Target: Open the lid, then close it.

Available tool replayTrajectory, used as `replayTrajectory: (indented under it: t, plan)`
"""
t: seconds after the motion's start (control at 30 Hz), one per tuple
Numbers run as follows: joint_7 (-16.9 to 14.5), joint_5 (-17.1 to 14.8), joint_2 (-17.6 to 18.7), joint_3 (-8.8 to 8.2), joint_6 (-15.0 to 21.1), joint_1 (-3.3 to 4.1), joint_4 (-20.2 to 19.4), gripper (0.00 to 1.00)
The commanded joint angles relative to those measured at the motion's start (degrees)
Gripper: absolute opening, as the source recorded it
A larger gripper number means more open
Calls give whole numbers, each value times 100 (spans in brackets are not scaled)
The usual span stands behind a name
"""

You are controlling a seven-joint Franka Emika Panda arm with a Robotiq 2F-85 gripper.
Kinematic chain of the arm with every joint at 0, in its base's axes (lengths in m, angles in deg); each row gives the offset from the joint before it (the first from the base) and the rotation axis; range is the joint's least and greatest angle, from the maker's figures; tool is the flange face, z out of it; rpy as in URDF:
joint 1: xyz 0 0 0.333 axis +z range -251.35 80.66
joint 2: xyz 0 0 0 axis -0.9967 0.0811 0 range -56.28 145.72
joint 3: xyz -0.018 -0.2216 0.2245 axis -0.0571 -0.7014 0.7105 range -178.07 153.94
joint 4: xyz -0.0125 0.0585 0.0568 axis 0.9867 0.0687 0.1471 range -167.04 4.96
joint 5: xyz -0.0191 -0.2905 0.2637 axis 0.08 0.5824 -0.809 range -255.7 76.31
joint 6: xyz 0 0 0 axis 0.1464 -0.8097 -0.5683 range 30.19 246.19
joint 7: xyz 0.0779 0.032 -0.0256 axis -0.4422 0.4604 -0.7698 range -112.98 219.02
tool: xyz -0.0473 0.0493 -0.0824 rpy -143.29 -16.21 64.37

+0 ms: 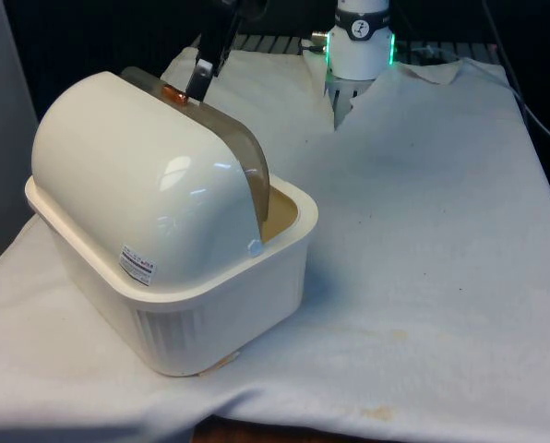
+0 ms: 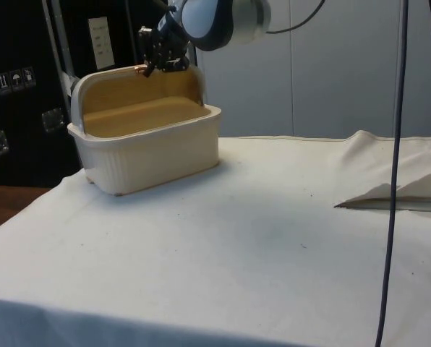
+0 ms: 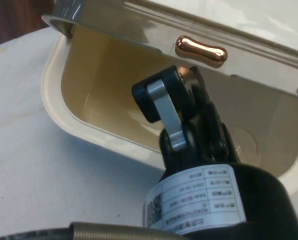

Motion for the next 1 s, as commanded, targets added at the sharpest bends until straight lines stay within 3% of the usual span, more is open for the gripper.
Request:
replayTrajectory:
  t: [0.0,0.23,0.5,0.53,0.63,0.77,0.8,0.83,0.97]
  plan:
    - [6,-63,11,-57,69,40,-17,0]
    - [-34,0,-92,-6,0,0,0,0]
    - [-338,34,-493,40,-258,-29,11,0]
    - [-350,0,-441,-11,-212,-6,6,0]
    - [-435,46,-590,69,-321,-29,11,0]
    - [-613,40,-642,92,-441,-40,63,0]
    - [-647,6,-607,0,-384,-6,34,0]
    - [-642,40,-630,97,-476,-40,97,0]
    - [-705,6,-573,69,-579,-40,189,0]
